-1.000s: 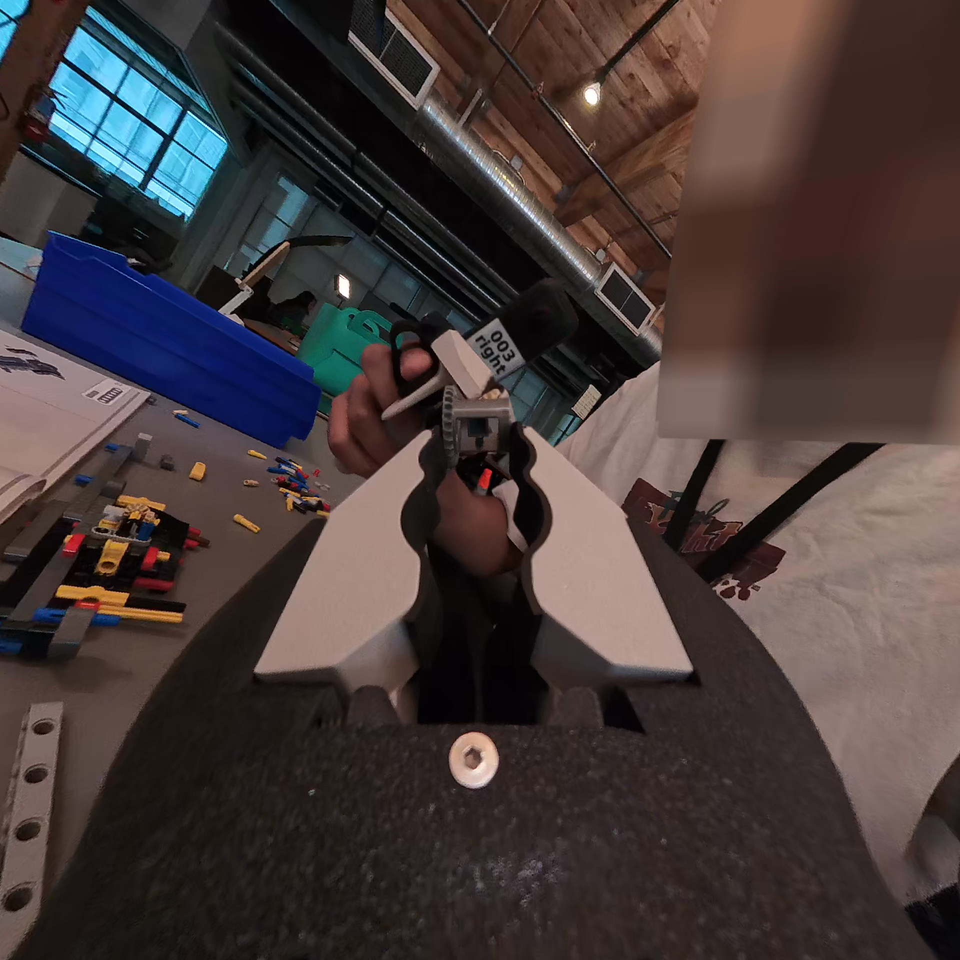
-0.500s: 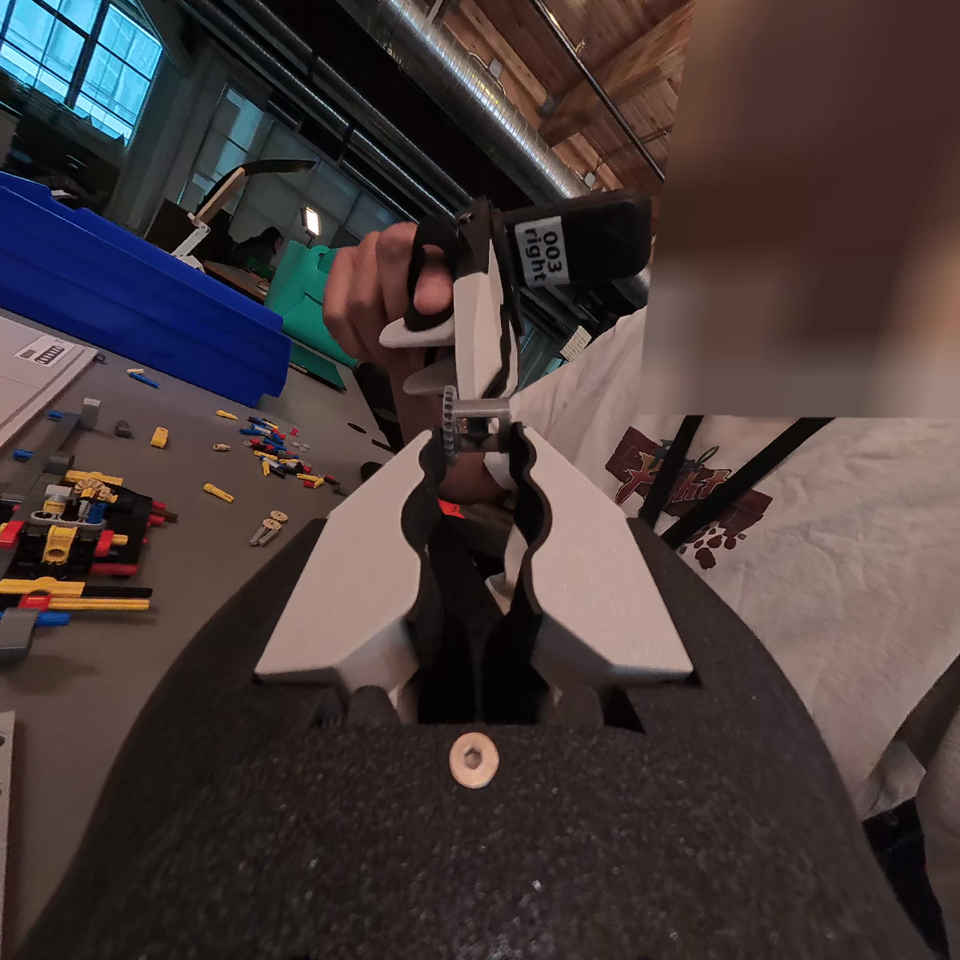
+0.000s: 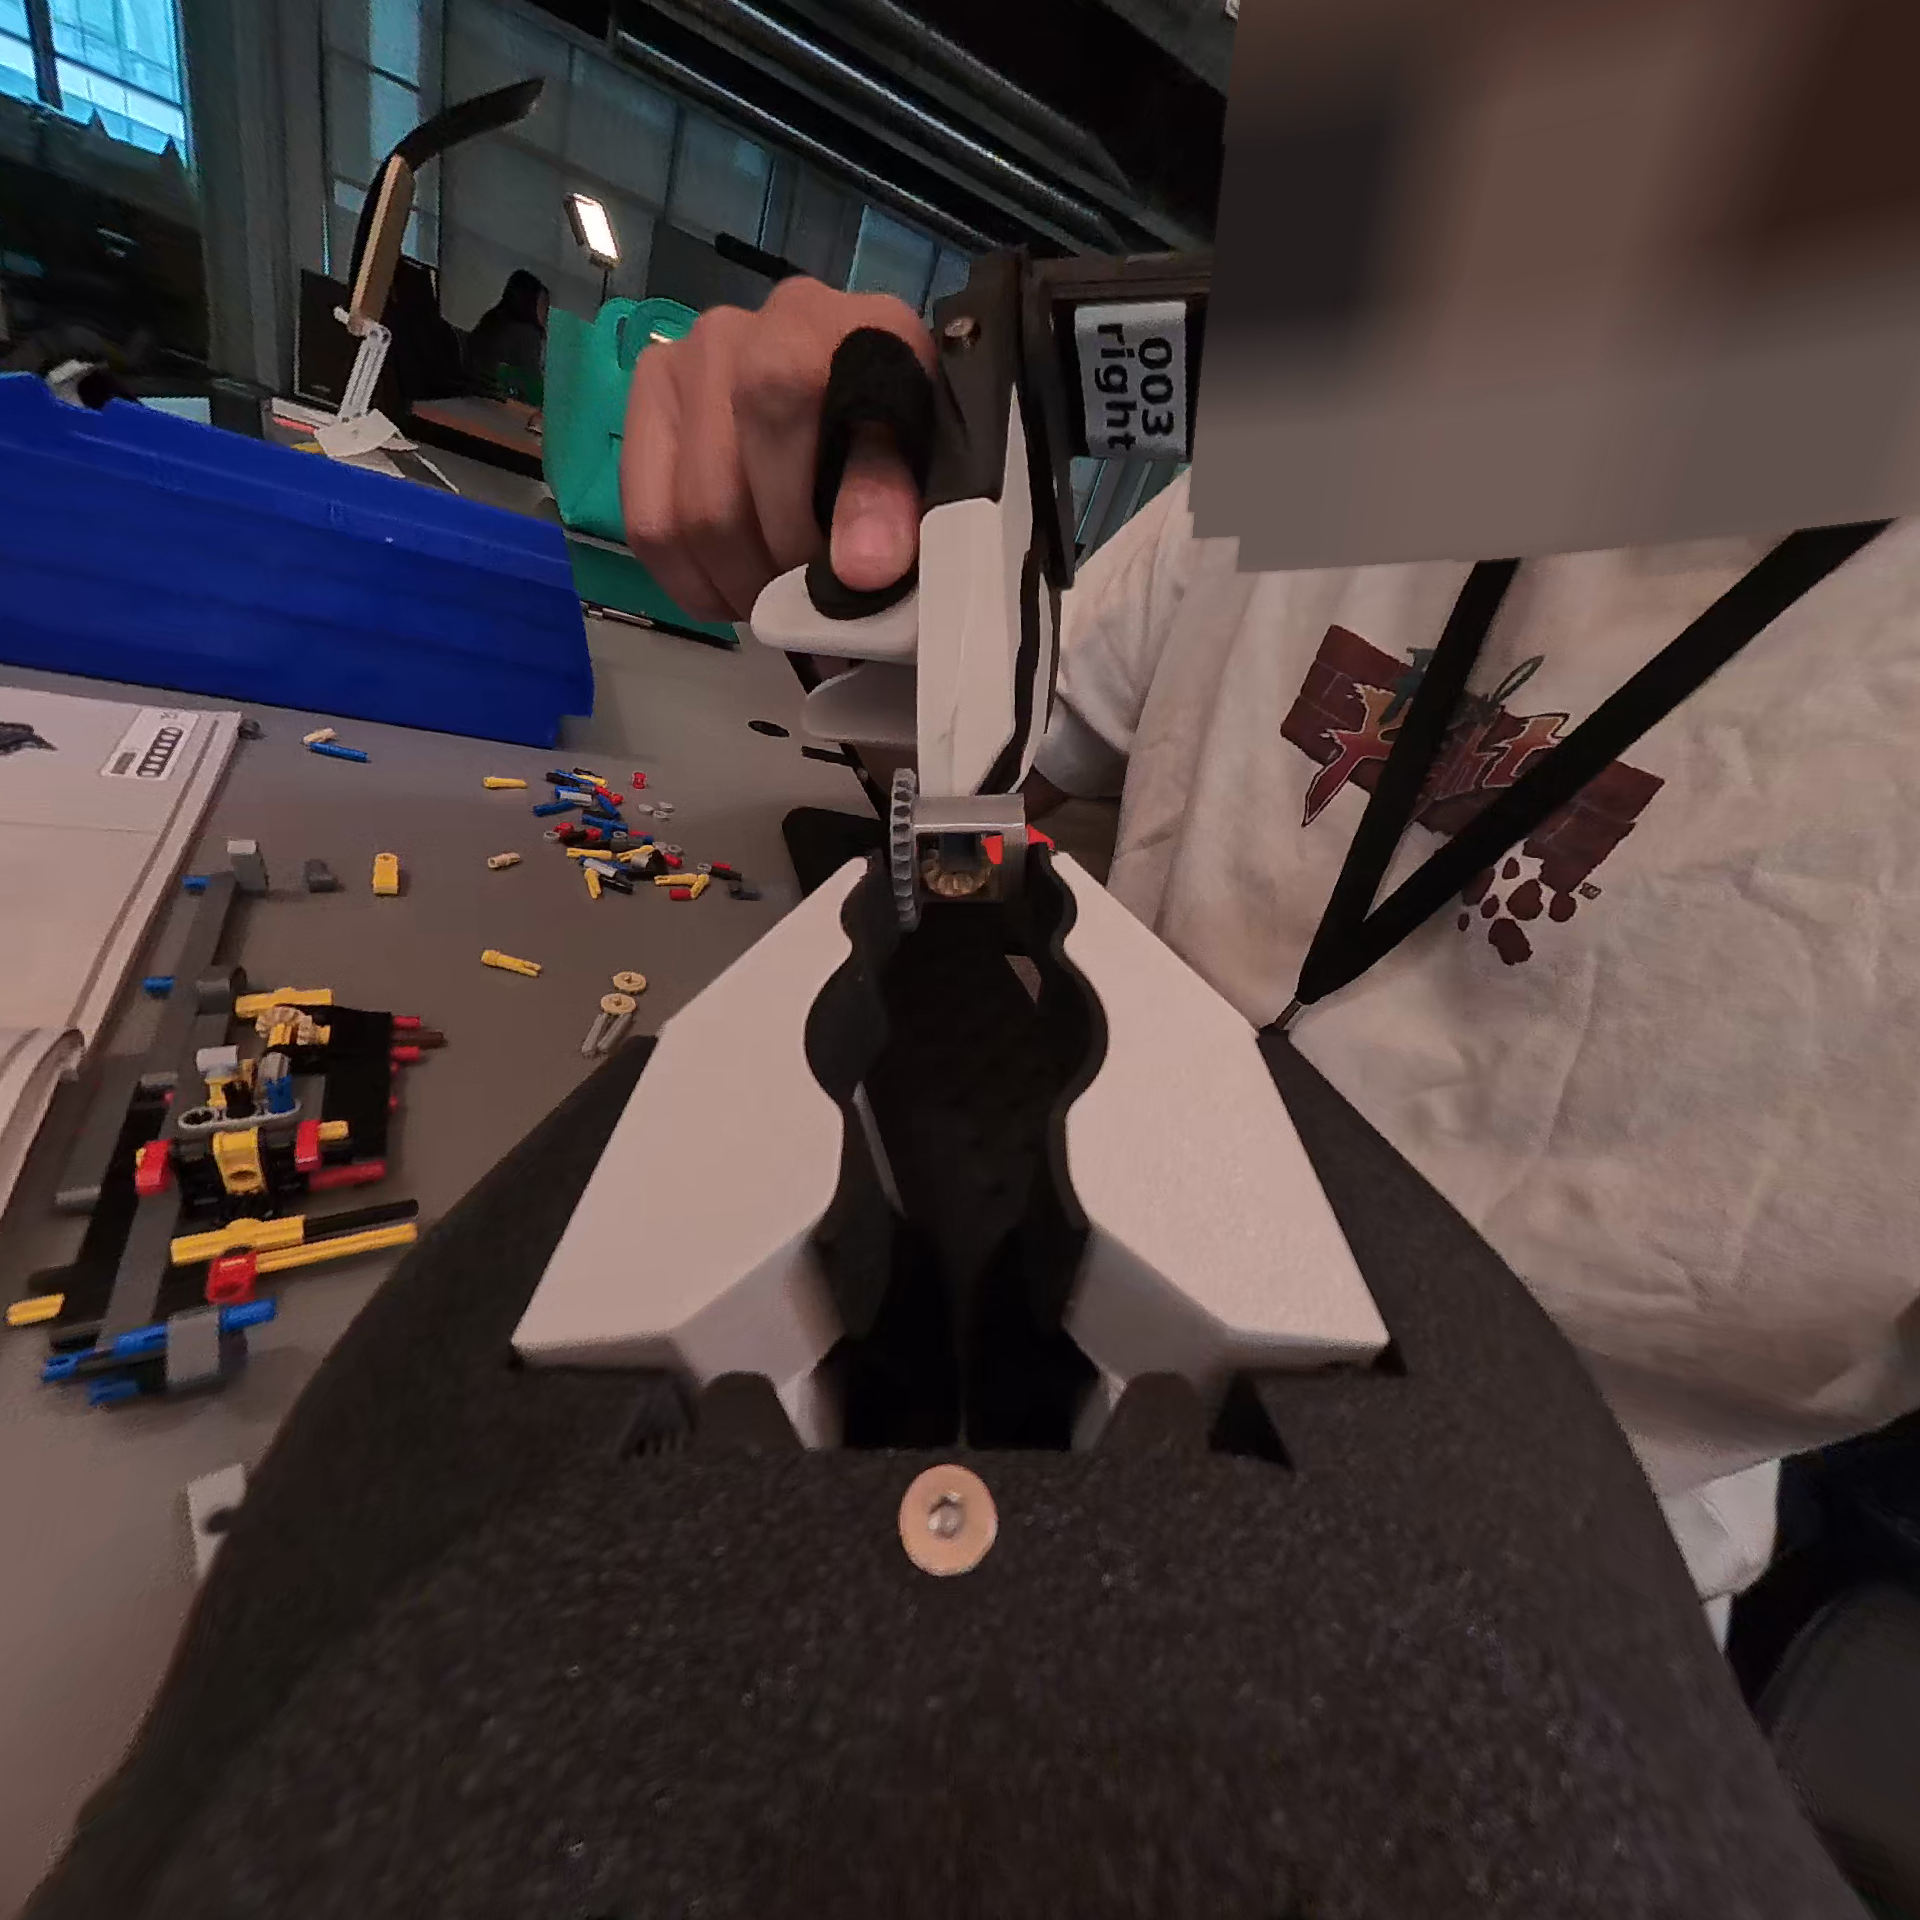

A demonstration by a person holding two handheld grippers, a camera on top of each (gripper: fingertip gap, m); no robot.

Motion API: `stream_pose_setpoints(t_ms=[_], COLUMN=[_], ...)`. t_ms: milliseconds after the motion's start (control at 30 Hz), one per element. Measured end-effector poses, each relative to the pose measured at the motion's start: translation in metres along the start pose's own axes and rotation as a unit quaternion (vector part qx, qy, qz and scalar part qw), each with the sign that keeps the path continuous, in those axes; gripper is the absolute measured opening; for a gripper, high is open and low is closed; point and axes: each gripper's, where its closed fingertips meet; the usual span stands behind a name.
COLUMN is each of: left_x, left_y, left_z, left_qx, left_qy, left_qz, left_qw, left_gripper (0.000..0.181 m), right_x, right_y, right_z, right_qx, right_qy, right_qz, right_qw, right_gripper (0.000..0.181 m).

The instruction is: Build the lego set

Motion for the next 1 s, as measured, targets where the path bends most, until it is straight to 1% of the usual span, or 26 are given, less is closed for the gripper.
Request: stream_pose_setpoints(t_ms=[300, 467, 533, 600, 1000], left_x=[0.007, 0.011, 0.014, 0.016, 0.023], left_y=[0.008, 0.012, 0.012, 0.013, 0.018], left_z=[-0.013, -0.022, -0.025, -0.025, -0.035], left_qx=[0.041, 0.052, 0.056, 0.059, 0.068], left_qy=[-0.038, -0.062, -0.072, -0.082, -0.086], left_qz=[0.028, 0.051, 0.054, 0.059, 0.063], left_qw=[0.998, 0.995, 0.994, 0.993, 0.992], left_gripper=[0.023, 0.022, 0.023, 0.023, 0.023], right_x=[-0.015, -0.026, -0.030, -0.032, -0.042], right_y=[0.003, 0.007, 0.007, 0.006, 0.006], right_z=[-0.006, -0.010, -0.009, -0.009, -0.011], right_qx=[-0.010, -0.052, -0.055, -0.046, -0.059], right_qy=[0.006, -0.010, -0.019, -0.021, -0.028], right_qz=[0.007, 0.034, 0.042, 0.035, 0.047], right_qw=[1.000, 0.998, 0.997, 0.998, 0.997], right_gripper=[0.001, 0.002, 0.001, 0.002, 0.003])
Point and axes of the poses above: each gripper's, where its closed fingertips meet, x out along the fingers, z out of its underside, y = z × x across the jaws, and after that the axes turned 14 degrees about -z, right-handed
